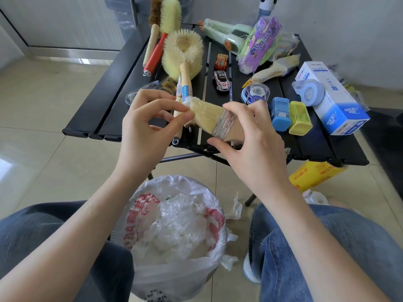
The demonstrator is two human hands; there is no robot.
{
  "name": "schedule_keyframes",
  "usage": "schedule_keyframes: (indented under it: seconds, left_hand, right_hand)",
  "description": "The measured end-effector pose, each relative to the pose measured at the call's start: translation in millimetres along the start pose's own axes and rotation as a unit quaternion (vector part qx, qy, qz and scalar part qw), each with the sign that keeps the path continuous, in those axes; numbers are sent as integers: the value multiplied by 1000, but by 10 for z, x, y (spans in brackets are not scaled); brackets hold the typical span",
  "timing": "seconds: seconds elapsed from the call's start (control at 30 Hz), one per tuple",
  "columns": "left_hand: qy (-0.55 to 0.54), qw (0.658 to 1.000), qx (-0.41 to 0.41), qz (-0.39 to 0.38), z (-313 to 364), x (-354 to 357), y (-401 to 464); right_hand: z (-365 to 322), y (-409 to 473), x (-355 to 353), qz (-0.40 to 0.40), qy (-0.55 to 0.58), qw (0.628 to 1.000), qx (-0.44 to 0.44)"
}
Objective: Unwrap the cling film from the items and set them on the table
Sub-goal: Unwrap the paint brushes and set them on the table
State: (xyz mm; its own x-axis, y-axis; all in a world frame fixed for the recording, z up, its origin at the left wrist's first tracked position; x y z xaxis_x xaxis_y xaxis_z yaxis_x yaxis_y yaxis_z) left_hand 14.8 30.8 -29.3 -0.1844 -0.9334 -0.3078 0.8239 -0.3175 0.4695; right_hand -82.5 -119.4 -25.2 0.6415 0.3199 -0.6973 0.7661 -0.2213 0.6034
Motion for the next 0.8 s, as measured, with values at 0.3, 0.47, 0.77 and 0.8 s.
schedule_keyframes:
  seconds: [0.3,0.47,0.77,0.8]
  left_hand:
    - [-41,997,-56,15,-106,9,7]
    - [-20,999,-34,-33,-100,22,51]
    - [-84,994,-37,-61,-39,63,2]
    - [-93,993,-38,-57,-28,47,11]
  right_hand:
    - [-39,-6,17,-6,18,1000,-24]
    - [6,-2,13,-16,36,999,-6]
    - [39,2,1,21,-9,1000,-13]
    - [45,-1,3,19,-9,1000,-13]
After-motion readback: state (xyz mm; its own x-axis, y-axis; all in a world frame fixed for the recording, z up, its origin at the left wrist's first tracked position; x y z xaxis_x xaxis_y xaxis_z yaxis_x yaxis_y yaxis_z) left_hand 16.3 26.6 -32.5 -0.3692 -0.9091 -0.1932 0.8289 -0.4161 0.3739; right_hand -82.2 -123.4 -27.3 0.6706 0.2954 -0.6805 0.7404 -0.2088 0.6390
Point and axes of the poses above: each hand's wrist, its own y-axis towards the middle knuckle, its own x-axis out of the palm, z = x × y, the point moved 6 cm from there along y, towards the middle knuckle
